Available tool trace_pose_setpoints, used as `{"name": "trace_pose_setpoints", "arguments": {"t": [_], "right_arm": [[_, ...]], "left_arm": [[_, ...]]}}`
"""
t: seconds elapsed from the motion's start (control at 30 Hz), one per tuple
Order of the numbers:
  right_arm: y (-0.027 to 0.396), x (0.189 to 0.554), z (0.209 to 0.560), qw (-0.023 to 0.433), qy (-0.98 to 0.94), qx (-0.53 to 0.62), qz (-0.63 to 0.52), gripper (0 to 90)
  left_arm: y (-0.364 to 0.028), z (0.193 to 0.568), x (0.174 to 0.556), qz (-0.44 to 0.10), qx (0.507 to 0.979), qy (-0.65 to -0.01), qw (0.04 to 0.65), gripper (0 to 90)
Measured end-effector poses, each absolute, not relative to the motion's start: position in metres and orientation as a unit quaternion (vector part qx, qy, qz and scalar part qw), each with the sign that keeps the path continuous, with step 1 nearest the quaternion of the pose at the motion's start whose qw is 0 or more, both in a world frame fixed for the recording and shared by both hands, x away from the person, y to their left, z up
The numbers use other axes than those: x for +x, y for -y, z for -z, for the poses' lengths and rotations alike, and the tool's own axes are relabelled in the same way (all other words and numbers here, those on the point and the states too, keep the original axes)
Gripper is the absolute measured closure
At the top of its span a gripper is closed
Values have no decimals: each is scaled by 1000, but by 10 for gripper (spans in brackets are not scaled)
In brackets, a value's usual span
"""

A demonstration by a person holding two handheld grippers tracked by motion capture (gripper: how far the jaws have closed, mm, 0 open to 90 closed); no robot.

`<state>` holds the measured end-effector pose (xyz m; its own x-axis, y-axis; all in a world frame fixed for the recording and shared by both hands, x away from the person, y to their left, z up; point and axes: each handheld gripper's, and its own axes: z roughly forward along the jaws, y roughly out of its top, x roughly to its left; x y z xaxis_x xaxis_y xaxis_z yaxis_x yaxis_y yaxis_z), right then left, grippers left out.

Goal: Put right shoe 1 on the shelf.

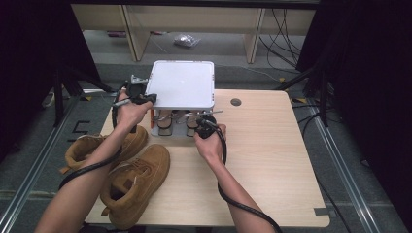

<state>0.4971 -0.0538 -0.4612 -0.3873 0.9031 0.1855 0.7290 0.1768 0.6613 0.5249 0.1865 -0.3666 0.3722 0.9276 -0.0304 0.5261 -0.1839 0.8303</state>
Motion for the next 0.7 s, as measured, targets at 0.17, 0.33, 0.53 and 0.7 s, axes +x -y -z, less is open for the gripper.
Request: {"name": "trace_pose_setpoints", "arguments": {"t": [0.17, 0.33, 0.53, 0.7], "right_arm": [[52, 499, 461, 127, -752, 546, -347, 900], [52, 502, 464, 130, -751, 544, -352, 900], [53, 504, 465, 143, -749, 543, -352, 900], [51, 504, 466, 147, -745, 548, -351, 900]], "left_arm": [[-187, 367, 525, -254, 728, -498, 397, 896], [-187, 367, 525, -254, 728, -498, 397, 896], [-186, 367, 525, -253, 729, -498, 396, 896], [-186, 367, 524, -254, 729, -497, 396, 896]]}}
